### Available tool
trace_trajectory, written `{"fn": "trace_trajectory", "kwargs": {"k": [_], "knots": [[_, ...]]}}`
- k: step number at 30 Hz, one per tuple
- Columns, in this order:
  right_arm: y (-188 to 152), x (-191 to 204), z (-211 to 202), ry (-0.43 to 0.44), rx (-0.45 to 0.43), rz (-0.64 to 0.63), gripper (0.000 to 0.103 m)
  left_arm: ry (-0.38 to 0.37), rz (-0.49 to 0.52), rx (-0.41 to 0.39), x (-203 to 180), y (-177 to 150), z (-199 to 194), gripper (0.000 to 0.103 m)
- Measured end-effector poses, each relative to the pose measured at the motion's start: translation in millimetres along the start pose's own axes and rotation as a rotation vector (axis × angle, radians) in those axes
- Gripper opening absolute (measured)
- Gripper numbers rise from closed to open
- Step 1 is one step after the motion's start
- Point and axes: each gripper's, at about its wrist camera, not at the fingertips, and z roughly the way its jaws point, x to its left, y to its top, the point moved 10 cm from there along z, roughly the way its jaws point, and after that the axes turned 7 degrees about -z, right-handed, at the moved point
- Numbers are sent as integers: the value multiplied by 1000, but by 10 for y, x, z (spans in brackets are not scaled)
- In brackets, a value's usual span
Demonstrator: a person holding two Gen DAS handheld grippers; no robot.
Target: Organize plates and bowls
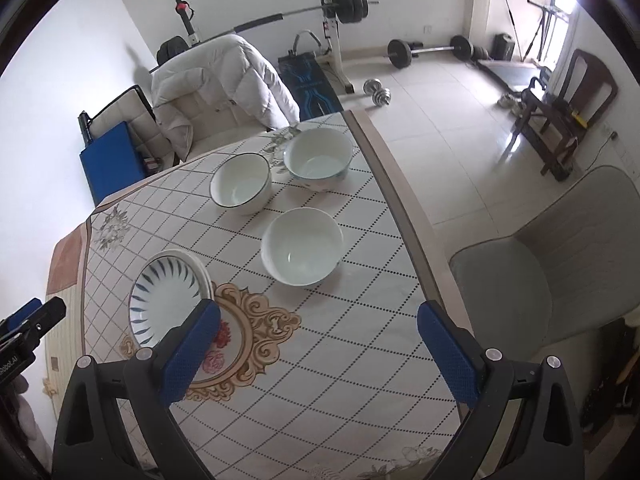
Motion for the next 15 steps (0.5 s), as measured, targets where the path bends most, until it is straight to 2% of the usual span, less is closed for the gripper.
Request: {"fn": "trace_trajectory", "kwargs": {"k": [1, 3, 5, 9, 13, 15], "knots": [[69, -136, 127, 6, 19, 11, 101, -4, -3, 25, -101, 56, 145, 75], [234, -350, 409, 23, 61, 11, 101, -26, -10, 83, -296, 143, 442, 74], [351, -497, 709, 52, 112, 2, 101, -54, -26, 144, -466, 181, 743, 64], [482, -549, 1398, 139, 232, -33, 98, -73, -41, 280, -742, 120, 1367, 43], [487, -412, 1996, 206, 338, -64, 93, -100, -58, 391, -919, 7, 1820, 39], [461, -329, 2236, 229, 382, -76, 84, -126, -79, 445, -995, -63, 1978, 38]]}}
